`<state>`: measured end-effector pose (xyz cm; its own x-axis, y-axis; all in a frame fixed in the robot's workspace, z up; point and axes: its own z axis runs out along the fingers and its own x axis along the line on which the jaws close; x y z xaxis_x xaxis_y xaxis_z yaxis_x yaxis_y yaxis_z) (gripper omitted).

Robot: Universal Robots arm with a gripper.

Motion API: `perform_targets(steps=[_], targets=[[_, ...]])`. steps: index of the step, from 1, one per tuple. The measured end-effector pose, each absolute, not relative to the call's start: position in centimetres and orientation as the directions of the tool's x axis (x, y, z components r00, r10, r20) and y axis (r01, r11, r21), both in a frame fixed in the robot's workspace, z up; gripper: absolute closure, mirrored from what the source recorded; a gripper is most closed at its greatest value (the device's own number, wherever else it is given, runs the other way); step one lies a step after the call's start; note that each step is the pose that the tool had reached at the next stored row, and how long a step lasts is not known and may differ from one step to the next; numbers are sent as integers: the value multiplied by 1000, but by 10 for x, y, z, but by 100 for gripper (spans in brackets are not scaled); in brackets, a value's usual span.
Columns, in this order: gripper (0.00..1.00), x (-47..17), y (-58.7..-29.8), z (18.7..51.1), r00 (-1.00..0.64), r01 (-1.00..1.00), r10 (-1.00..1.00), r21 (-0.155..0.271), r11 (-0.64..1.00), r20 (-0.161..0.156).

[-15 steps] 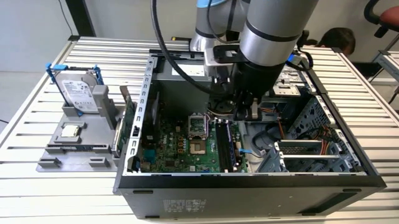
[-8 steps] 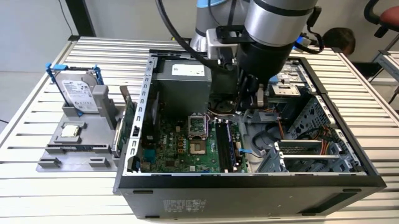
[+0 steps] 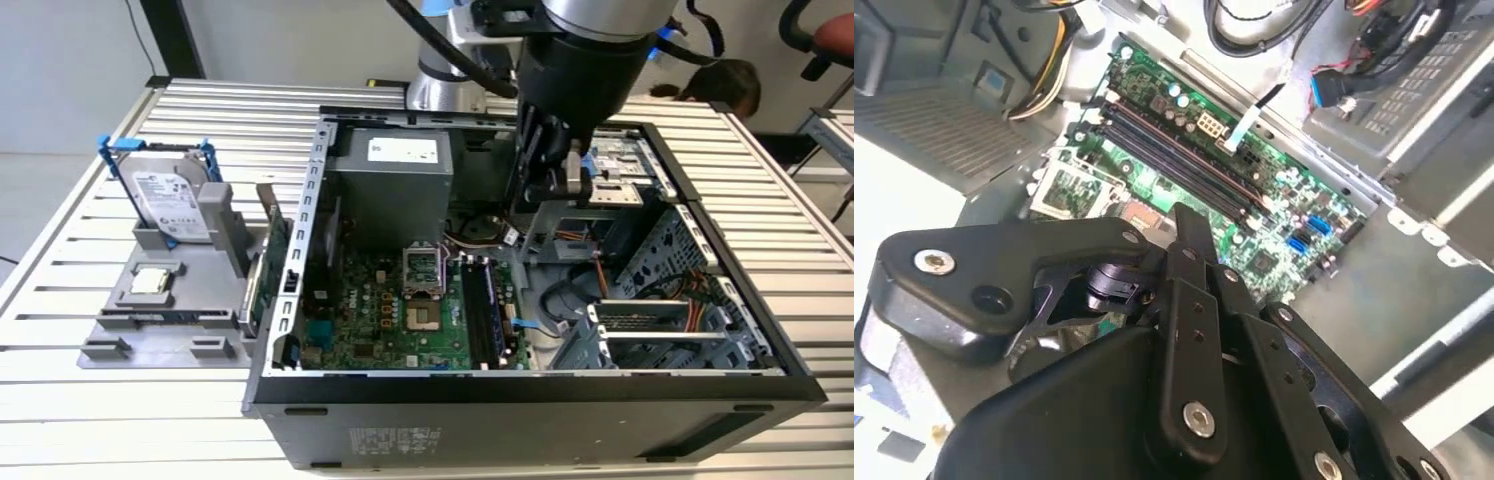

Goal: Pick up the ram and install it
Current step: 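Press down the ram until it locks into place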

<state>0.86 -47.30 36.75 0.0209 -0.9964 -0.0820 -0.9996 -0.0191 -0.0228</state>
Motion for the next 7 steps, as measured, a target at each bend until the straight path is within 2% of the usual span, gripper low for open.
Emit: perform_targets(steps=[7], targets=[[100,9,-473,368,21,-1000,-996,-23,-19,-81]])
